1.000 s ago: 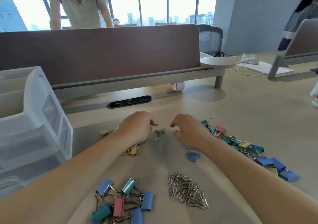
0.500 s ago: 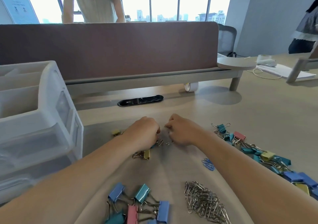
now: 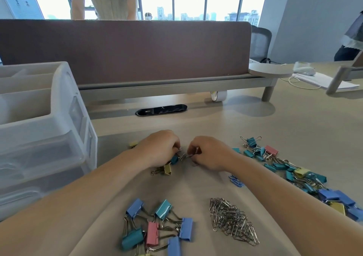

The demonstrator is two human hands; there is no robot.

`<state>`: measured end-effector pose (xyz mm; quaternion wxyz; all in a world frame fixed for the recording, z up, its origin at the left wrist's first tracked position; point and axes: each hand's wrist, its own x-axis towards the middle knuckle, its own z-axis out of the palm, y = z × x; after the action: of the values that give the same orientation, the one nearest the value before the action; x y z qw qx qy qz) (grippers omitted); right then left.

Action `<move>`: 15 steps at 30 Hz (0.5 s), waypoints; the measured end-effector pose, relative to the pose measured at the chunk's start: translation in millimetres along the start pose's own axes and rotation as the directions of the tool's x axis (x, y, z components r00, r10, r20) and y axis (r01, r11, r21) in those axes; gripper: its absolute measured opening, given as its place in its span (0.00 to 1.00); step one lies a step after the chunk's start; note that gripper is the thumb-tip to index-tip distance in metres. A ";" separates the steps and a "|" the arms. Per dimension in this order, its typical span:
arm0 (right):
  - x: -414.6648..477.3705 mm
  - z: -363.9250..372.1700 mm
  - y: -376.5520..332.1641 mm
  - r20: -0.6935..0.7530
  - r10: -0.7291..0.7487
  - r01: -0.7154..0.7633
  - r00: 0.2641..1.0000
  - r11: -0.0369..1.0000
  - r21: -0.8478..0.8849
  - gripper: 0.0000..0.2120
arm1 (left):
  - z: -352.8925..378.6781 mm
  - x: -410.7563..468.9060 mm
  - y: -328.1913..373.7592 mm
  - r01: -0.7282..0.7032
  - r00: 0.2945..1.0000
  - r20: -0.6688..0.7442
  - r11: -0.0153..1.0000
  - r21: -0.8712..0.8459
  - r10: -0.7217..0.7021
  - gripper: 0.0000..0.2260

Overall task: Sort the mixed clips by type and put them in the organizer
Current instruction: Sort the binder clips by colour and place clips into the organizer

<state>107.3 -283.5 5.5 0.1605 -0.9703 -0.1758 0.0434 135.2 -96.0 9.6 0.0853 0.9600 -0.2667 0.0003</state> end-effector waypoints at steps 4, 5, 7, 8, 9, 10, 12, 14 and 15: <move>7.2 -1.5 -4.3 -0.055 0.034 -0.031 0.998 0.998 0.054 0.15 | -5.4 -2.9 1.8 0.014 0.998 -0.054 1.000 -0.014 -0.015 0.09; 9.4 -1.1 -5.7 -0.046 0.028 -0.026 0.999 0.998 0.050 0.16 | -6.5 -3.6 2.5 0.019 0.998 -0.057 1.000 -0.021 -0.020 0.10; 13.7 0.5 -8.3 0.002 0.009 -0.009 1.000 1.000 0.014 0.18 | -8.8 -5.0 3.8 0.026 0.998 -0.065 0.999 -0.032 -0.028 0.10; 15.0 1.8 -9.3 0.026 0.001 -0.001 1.000 1.000 -0.003 0.18 | -9.4 -5.3 4.0 0.029 0.997 -0.070 0.999 -0.036 -0.032 0.11; 15.6 2.6 -10.6 0.040 -0.005 0.005 0.999 1.000 -0.016 0.18 | -9.8 -5.5 3.7 0.033 0.997 -0.074 0.999 -0.040 -0.035 0.12; 15.7 3.3 -11.1 0.045 -0.007 0.009 0.999 1.000 -0.028 0.17 | -10.2 -6.0 3.1 0.036 0.996 -0.077 0.998 -0.043 -0.039 0.12; 13.7 3.3 -11.3 0.033 -0.014 0.015 0.999 0.999 -0.043 0.15 | -10.7 -7.4 2.2 0.041 0.996 -0.083 0.998 -0.046 -0.044 0.13; 8.3 2.2 -10.4 0.021 -0.019 0.020 1.000 0.999 -0.039 0.12 | -10.2 -9.6 2.2 0.040 0.995 -0.087 0.998 -0.050 -0.045 0.13; 4.3 1.4 -9.6 0.021 -0.021 0.022 1.000 0.999 -0.041 0.11 | -9.2 -10.9 2.7 0.043 0.995 -0.086 0.998 -0.054 -0.047 0.13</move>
<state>107.9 -273.0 7.2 0.1393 -0.9709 -0.1886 0.0480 124.9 -91.2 18.6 0.1218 0.9623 -0.2410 0.0332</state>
